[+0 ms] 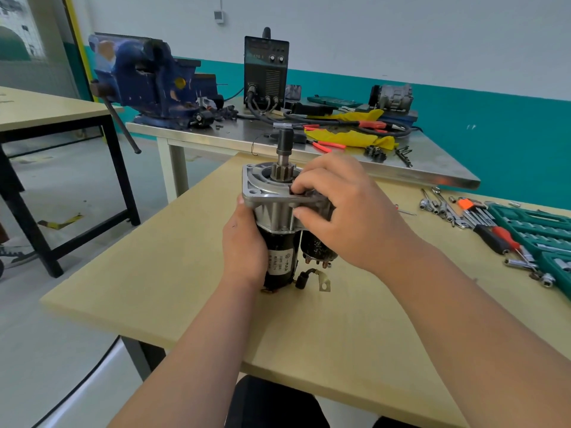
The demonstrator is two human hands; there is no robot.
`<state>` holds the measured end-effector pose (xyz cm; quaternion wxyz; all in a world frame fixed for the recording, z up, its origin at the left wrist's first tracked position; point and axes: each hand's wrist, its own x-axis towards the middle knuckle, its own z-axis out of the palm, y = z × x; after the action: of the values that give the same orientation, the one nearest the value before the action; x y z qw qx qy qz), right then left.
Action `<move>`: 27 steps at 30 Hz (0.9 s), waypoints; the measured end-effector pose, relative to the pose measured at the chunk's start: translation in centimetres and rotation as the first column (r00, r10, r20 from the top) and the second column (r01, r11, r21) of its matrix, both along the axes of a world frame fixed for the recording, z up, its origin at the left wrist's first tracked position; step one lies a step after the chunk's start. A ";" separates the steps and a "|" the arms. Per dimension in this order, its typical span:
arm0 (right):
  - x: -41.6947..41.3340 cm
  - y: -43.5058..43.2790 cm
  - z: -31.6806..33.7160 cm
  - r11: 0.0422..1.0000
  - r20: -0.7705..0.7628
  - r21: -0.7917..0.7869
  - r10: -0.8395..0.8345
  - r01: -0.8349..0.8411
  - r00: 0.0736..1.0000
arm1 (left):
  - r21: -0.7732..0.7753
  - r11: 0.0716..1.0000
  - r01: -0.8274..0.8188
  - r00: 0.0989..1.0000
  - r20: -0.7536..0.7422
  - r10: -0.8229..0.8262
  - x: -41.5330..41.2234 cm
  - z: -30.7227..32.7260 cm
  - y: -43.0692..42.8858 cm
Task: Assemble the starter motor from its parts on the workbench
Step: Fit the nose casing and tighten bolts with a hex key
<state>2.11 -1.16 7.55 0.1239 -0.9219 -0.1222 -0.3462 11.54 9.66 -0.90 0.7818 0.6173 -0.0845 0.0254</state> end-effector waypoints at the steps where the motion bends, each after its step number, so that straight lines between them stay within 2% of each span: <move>1: 0.0 0.2 -0.2 1.000 0.026 -0.005 -0.018 0.018 1.000 | 0.002 1.000 0.001 1.000 0.002 -0.001 0.0 -0.1 0.0; 6: 0.1 1.0 -1.0 0.997 0.100 0.009 -0.076 0.075 0.992 | -0.009 1.000 -0.023 0.999 -0.023 0.023 0.1 -0.4 -0.1; 15: -0.8 -3.1 -1.1 0.997 0.041 0.079 0.019 -0.023 0.999 | 0.000 1.000 -0.022 1.000 -0.013 0.022 -1.4 0.0 -3.0; 20: -2.0 -6.3 -1.0 0.989 -0.028 0.137 0.063 -0.058 0.998 | 0.032 0.995 0.089 0.996 -0.002 -0.089 -2.2 0.4 -4.9; 23: -2.2 -7.0 -1.3 0.985 -0.005 0.157 0.069 -0.068 0.998 | 0.053 0.990 0.128 0.980 0.147 -0.135 -2.0 -0.2 -5.0; 25: -2.1 -7.0 -1.3 0.987 0.007 0.139 0.079 -0.079 0.997 | 0.120 0.980 0.162 0.933 0.304 -0.191 -2.0 -0.8 -4.6; 27: -1.7 -6.8 -1.1 0.989 0.006 0.112 0.097 -0.097 0.995 | 0.168 0.963 0.212 0.893 0.367 -0.260 -1.9 -1.3 -4.1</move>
<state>0.40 -7.97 6.48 0.1923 -0.9063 -0.1471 -0.3465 9.62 5.59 -2.23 0.7073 0.6325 -0.3125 0.0458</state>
